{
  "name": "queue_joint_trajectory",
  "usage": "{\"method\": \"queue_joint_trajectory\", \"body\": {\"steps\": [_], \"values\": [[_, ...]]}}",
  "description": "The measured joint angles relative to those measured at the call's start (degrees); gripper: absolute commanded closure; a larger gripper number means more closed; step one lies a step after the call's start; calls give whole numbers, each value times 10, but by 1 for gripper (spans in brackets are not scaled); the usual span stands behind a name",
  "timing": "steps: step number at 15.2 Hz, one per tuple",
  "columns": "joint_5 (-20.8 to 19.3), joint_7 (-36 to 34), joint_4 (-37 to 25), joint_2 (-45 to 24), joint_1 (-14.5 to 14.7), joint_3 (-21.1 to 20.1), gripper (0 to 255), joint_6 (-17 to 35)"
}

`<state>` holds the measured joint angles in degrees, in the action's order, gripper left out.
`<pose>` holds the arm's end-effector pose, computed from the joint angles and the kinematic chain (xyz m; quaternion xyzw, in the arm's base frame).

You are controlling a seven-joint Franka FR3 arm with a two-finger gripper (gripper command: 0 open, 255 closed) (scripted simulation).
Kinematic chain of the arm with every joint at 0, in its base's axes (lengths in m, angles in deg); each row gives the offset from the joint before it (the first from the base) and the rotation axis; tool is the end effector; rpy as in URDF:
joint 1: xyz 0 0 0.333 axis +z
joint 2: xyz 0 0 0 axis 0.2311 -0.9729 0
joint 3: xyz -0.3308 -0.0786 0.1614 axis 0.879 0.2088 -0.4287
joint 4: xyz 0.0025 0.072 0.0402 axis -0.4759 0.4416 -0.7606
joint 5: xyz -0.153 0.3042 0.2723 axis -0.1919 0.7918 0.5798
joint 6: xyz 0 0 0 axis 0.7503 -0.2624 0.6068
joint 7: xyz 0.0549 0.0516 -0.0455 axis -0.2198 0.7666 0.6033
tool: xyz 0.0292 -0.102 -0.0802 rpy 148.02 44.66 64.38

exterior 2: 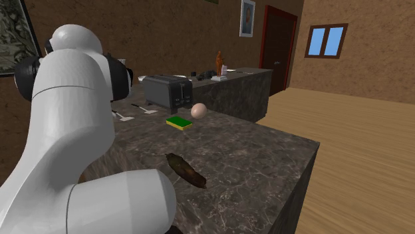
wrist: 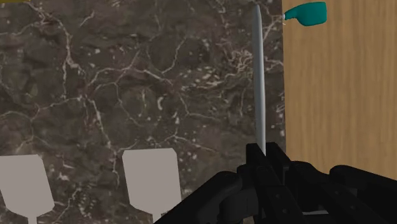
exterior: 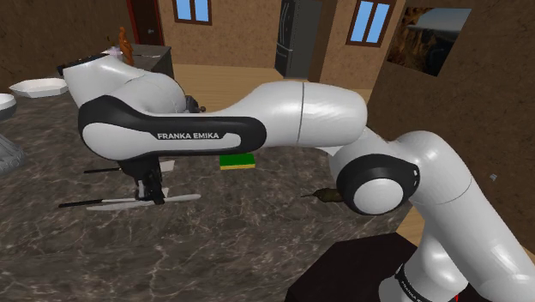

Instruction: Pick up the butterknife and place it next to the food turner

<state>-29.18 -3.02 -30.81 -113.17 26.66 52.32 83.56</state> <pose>0.6291 0.5567 0.4378 0.8556 0.5125 -0.0503 0.0519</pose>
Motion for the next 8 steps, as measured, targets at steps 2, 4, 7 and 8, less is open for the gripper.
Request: {"method": "queue_joint_trajectory", "body": {"steps": [2, 4, 7, 8], "values": [[0, -2, 24, 5, -2, 0, 255, 20], [0, -4, 48, 8, -2, -1, 255, 39], [0, -6, 77, 12, -5, -1, 255, 64], [0, -7, 80, 11, -4, -1, 255, 69]]}}
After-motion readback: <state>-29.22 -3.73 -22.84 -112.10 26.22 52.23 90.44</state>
